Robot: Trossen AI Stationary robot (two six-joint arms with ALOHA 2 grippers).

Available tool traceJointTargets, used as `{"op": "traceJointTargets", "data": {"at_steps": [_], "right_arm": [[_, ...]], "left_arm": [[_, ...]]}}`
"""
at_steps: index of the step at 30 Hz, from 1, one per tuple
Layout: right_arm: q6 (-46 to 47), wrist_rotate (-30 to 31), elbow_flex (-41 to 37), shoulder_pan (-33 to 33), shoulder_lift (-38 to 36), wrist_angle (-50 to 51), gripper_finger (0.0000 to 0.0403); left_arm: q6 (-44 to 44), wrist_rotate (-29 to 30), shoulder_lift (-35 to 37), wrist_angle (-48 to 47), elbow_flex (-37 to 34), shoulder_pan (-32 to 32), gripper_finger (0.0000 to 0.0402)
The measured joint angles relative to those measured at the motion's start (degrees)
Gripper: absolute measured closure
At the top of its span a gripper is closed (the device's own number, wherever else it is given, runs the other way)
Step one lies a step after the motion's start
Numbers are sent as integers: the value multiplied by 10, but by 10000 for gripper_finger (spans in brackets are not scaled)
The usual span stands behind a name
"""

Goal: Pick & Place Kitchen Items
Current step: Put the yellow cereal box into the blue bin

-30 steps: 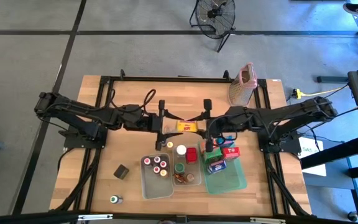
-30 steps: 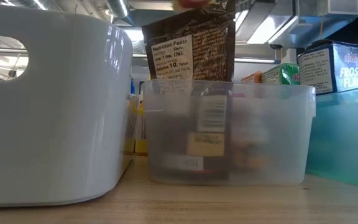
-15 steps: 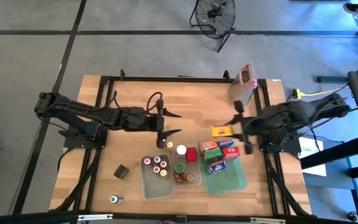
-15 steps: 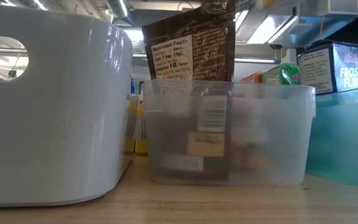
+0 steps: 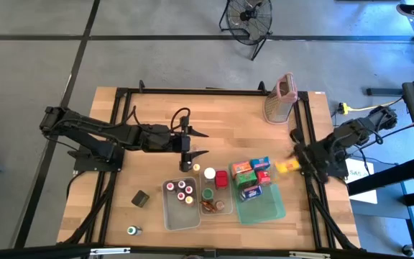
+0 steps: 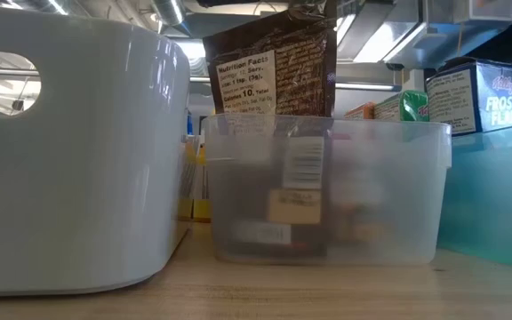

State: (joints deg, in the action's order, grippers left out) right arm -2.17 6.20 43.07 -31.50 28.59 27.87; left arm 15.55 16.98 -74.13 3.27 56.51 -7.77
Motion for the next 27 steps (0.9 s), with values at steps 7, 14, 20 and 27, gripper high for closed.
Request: {"op": "traceJointTargets", "data": {"at_steps": [7,14,20,27], "right_arm": [[1,-109,-36,-60,-38,-52,273],[93,-87,-93,-111,3,-126,273],[186,45,-106,-187,60,-165,273],[207,180,-105,-297,106,-167,273]], "left_arm": [[0,1,0,-1,0,0,167],[0,1,0,-4,0,0,167],[-2,1,0,-1,0,7,167],[-28,-2,0,-5,0,20,167]]}}
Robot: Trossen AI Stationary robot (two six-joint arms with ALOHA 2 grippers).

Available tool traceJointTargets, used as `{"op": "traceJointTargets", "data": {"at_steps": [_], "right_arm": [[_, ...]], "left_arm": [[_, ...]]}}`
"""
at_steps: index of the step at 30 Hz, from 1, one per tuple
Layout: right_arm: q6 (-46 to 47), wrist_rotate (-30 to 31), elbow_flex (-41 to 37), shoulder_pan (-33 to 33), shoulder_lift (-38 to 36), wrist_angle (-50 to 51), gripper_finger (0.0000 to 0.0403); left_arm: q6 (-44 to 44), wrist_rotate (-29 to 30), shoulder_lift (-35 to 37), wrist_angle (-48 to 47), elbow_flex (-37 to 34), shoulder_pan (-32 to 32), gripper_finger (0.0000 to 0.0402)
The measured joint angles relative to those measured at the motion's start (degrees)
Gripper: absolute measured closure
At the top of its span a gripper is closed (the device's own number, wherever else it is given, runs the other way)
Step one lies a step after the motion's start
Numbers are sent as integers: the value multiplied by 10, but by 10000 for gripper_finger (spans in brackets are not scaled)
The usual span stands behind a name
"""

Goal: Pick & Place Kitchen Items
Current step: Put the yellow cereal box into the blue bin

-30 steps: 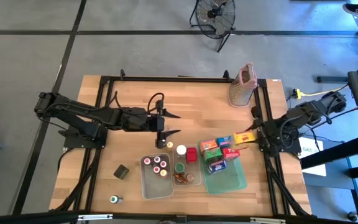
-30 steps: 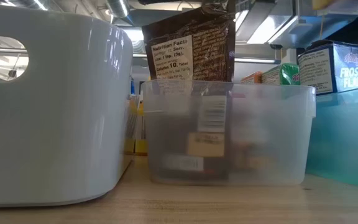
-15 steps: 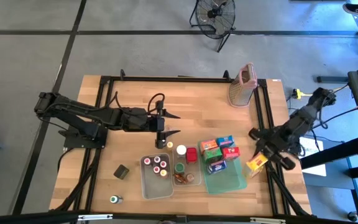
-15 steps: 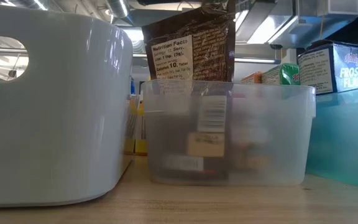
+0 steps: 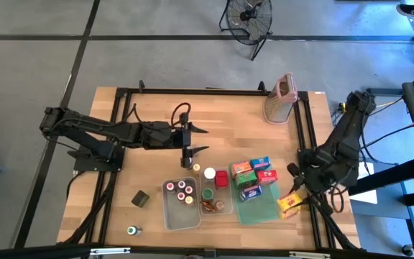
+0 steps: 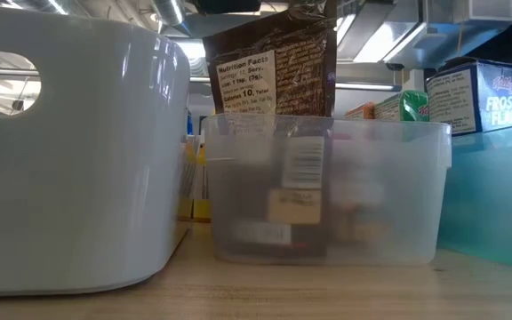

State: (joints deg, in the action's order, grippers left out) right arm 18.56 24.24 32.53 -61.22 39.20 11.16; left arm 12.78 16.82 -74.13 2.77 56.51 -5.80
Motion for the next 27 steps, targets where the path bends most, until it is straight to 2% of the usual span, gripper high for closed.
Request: {"op": "traceJointTargets", "data": {"at_steps": [4,9,14,20,27], "right_arm": [[45,130,-5,-41,22,47,273],[88,186,-46,-64,36,49,273],[95,199,-75,-68,35,25,273],[93,241,-100,-67,35,22,273],[106,242,-112,-52,35,23,273]], "left_arm": [[0,-1,0,0,0,0,167],[0,-2,0,0,0,-1,167],[0,-2,0,0,0,-1,167],[0,-2,0,0,0,-1,167],[0,-2,0,0,0,-1,167]]}}
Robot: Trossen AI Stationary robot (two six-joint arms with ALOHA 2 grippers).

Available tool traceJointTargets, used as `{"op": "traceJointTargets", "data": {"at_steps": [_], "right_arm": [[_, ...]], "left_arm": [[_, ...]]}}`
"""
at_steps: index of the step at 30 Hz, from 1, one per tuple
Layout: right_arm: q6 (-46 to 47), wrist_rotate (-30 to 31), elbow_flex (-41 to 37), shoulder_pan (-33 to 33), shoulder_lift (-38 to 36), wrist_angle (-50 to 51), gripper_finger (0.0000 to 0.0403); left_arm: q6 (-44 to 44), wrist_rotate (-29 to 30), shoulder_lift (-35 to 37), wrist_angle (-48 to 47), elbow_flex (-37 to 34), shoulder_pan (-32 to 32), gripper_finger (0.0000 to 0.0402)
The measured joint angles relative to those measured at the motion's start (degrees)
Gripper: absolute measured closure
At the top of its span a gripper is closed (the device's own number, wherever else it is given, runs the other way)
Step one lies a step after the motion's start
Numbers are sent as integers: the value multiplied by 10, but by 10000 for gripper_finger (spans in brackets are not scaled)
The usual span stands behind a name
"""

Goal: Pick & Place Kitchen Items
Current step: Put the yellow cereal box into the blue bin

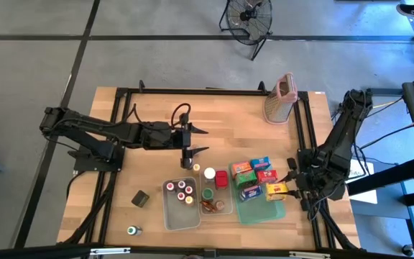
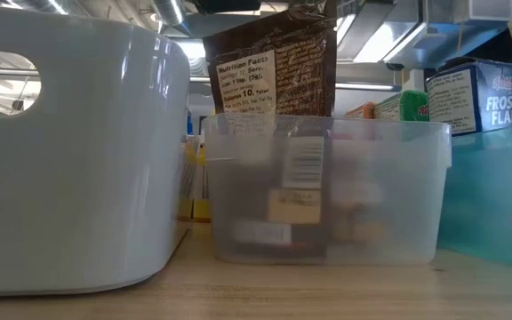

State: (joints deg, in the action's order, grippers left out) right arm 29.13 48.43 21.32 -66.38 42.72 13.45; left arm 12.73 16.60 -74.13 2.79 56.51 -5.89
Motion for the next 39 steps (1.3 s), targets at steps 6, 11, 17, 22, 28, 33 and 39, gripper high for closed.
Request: {"op": "traceJointTargets", "data": {"at_steps": [6,11,17,22,28,33,39], "right_arm": [[-1,-5,0,13,0,1,273],[-1,-10,0,23,2,6,273],[0,-8,-20,28,15,-24,273],[-29,-9,-39,34,15,-68,273],[-41,-11,-40,34,15,-70,273],[-40,-11,-40,34,15,-70,273],[-57,-11,-40,34,16,-82,273]], "left_arm": [[3,0,0,0,0,0,167],[6,0,0,4,0,1,167],[9,0,0,4,0,1,167],[9,0,0,4,0,0,167],[5,0,0,4,0,0,167],[5,0,0,4,0,0,167],[5,0,0,4,0,1,167]]}}
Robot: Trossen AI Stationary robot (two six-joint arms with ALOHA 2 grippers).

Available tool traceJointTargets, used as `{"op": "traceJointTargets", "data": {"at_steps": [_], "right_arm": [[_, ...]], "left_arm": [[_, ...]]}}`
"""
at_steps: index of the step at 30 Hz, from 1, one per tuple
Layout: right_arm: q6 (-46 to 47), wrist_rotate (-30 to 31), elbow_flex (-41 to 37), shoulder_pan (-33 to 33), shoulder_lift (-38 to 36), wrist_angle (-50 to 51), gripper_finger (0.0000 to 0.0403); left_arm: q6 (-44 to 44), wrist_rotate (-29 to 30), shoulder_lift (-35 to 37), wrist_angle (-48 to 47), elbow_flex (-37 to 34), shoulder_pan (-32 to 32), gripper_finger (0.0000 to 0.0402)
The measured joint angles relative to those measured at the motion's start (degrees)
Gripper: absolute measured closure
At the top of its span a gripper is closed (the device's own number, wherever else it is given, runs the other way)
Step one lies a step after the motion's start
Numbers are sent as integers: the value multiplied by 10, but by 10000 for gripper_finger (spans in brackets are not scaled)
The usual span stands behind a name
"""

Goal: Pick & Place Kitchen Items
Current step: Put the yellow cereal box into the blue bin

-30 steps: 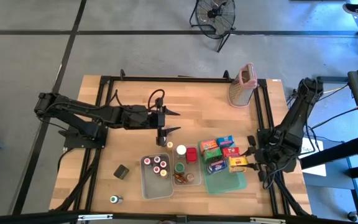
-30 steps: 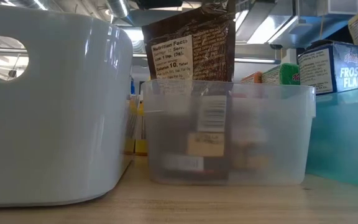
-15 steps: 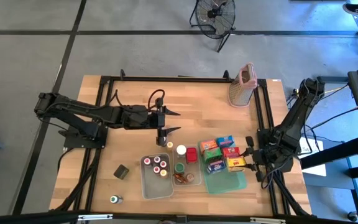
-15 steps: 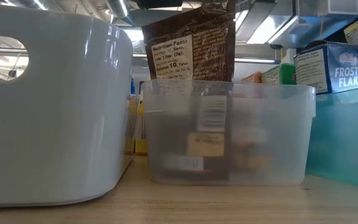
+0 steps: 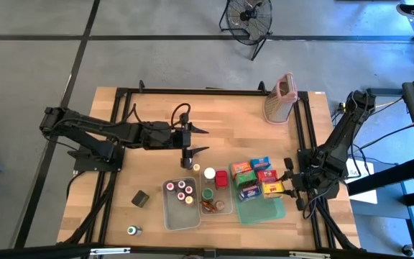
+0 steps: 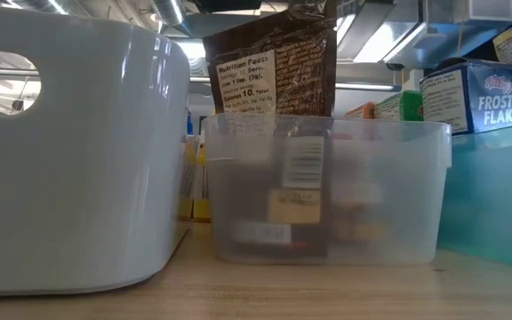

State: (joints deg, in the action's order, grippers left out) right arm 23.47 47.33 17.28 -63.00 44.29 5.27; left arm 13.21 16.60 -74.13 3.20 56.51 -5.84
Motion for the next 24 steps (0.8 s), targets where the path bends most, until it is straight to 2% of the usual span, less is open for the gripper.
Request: {"op": "traceJointTargets", "data": {"at_steps": [18,24], "right_arm": [[-10,20,0,1,0,-18,273],[-14,11,-1,22,0,-19,273]], "left_arm": [[0,0,0,0,0,0,167],[0,0,0,0,0,0,167]]}}
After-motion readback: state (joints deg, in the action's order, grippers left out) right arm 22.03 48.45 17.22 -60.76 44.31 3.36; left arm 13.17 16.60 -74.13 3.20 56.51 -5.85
